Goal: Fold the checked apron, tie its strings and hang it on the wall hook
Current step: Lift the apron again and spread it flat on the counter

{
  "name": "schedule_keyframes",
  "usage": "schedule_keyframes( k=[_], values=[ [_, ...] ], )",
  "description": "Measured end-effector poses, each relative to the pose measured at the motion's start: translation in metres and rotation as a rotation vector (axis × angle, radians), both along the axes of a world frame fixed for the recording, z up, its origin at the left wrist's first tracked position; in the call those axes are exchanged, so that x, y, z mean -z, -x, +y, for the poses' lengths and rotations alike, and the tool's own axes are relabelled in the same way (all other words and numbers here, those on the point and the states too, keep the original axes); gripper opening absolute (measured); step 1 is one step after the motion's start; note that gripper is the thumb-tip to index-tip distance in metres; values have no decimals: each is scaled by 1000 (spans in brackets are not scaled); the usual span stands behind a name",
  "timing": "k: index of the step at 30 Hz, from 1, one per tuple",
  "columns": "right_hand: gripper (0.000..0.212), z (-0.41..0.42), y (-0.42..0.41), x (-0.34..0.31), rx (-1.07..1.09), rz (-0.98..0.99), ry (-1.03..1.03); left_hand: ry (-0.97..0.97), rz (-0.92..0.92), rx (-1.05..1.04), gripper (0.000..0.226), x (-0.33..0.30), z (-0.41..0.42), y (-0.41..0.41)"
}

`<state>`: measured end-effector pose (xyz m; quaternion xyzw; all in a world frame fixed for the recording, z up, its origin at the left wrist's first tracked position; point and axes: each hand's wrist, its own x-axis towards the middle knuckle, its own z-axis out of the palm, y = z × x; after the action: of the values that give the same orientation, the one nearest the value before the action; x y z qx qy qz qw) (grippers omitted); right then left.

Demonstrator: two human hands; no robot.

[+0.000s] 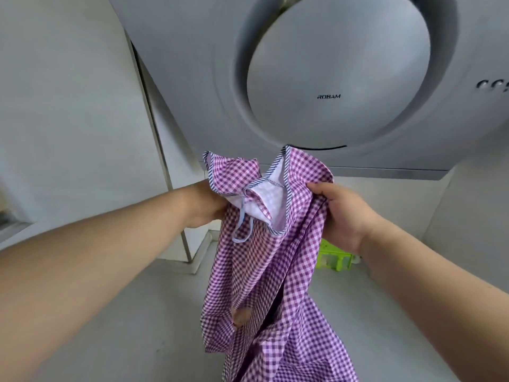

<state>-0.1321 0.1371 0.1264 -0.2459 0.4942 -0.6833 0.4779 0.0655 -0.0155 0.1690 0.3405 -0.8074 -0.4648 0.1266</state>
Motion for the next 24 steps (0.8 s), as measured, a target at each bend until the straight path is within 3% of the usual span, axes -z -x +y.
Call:
schedule_keyframes(
  k=[3,6,10,14,17,21,22,24],
  values=[
    [25,-4,19,26,156,291,-270,-56,16,-91,5,1,-3,-5],
    [18,0,29,49,177,393,-395,-31,-92,-238,17,7,-20,-29],
    [17,4,24,65,103,510,-426,75,-142,-328,35,11,-32,-68],
    [15,8,-18,52,36,662,-351,200,-140,-283,31,10,-23,-92],
    [17,18,-65,36,-50,876,-280,340,-192,-147,68,10,-1,-112],
    [18,34,-147,14,-263,1056,-168,456,-239,262,100,13,49,-140],
    [17,36,-167,13,-292,1073,-152,487,-256,331,97,14,61,-148],
    [16,39,-206,14,-317,1089,-135,546,-277,401,66,19,74,-169]
  ],
)
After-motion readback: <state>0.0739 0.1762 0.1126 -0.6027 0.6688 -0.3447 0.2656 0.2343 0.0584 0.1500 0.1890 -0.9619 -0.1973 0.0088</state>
